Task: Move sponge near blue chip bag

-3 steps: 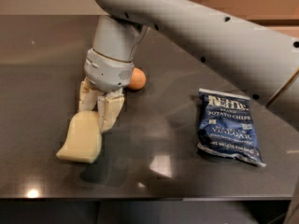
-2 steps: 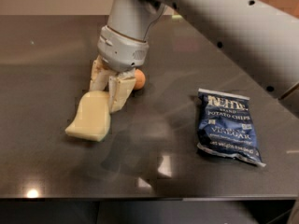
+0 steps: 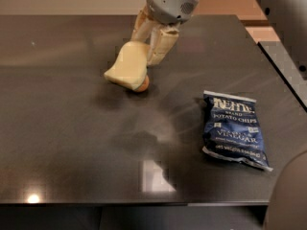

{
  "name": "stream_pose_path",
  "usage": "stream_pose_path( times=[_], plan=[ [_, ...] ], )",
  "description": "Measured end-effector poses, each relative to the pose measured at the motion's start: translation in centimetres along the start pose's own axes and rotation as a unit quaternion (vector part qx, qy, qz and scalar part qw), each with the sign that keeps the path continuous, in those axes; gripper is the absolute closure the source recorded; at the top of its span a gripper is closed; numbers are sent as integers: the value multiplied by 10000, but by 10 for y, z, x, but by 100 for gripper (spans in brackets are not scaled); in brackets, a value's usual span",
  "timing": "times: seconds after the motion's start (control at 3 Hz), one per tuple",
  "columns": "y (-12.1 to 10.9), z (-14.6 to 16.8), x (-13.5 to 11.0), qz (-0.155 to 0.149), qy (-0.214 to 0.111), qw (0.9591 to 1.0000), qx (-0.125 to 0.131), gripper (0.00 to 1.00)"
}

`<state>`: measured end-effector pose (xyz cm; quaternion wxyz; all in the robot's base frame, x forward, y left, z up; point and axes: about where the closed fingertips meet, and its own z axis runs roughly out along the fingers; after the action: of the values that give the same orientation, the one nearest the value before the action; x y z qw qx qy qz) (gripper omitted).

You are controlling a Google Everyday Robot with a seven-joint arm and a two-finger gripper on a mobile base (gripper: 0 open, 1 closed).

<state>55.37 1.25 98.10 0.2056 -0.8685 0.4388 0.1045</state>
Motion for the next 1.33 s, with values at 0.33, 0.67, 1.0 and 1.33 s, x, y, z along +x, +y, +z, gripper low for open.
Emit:
stream_pose_path(
  times=[0.33,0.67,1.0,1.33],
  plan=[
    [0,-27,53,416,281,9982,331,100],
    [19,-41,105,871,486,9940,445,100],
    [45,-43,147,1250,632,9893,408,100],
    [78,-36,182,1572,749,9844,247,100]
  ],
)
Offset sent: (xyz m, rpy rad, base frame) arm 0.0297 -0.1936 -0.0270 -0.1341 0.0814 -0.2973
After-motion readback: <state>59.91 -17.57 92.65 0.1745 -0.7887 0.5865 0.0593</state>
